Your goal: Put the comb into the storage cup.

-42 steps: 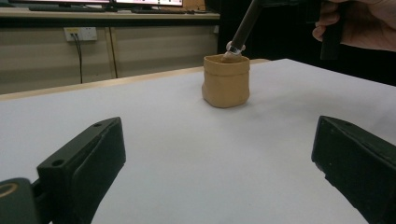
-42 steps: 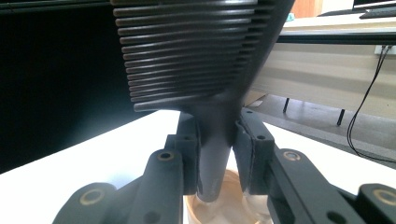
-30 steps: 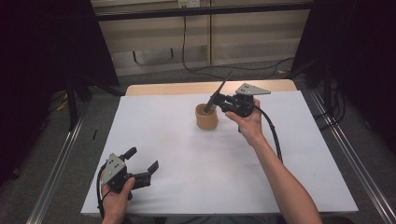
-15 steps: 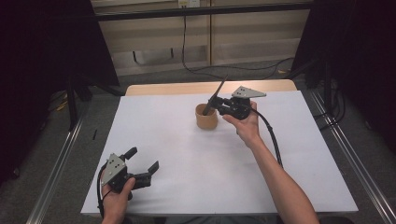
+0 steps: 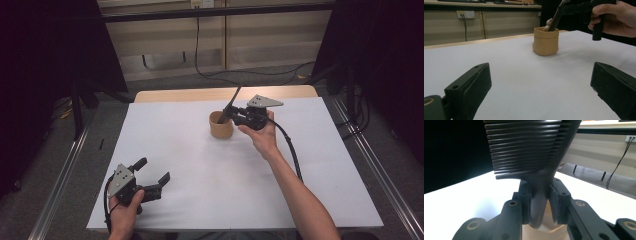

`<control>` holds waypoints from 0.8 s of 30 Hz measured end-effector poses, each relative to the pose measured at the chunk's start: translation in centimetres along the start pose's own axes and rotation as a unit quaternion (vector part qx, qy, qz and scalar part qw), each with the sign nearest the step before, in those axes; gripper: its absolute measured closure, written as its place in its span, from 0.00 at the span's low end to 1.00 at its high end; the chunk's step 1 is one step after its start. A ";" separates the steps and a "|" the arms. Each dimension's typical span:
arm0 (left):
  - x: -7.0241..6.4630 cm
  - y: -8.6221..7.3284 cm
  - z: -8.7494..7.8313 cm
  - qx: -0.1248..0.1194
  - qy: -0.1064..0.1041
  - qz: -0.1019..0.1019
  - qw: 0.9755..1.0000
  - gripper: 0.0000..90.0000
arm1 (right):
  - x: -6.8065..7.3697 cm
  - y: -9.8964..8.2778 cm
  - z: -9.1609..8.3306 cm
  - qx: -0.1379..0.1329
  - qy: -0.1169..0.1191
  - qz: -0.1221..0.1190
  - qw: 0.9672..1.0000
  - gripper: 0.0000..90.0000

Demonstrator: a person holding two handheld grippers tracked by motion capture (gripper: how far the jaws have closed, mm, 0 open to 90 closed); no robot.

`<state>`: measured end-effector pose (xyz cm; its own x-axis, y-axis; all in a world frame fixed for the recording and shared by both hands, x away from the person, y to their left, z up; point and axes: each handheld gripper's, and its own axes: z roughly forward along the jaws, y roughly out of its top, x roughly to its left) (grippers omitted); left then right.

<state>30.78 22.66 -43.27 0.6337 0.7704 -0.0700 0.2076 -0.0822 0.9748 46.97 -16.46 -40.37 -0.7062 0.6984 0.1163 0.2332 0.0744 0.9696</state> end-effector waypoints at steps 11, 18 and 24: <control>0.0 0.0 0.0 0.001 -0.004 0.001 1.000 0.04 | 0.2 -1.1 0.4 0.010 -0.004 0.001 1.000 0.80; 0.0 0.0 0.0 0.003 -0.003 0.002 1.000 0.04 | 0.2 -1.4 0.5 0.016 -0.008 -0.001 1.000 0.80; 0.0 0.0 0.1 0.003 -0.002 0.001 1.000 0.04 | 0.2 -1.6 0.7 0.021 -0.010 -0.006 1.000 0.80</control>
<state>30.82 22.63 -43.31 0.6377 0.7673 -0.0682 0.2102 -0.0881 0.9737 46.88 -15.93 -42.03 -0.6950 0.7120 0.1001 0.2534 0.1122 0.9608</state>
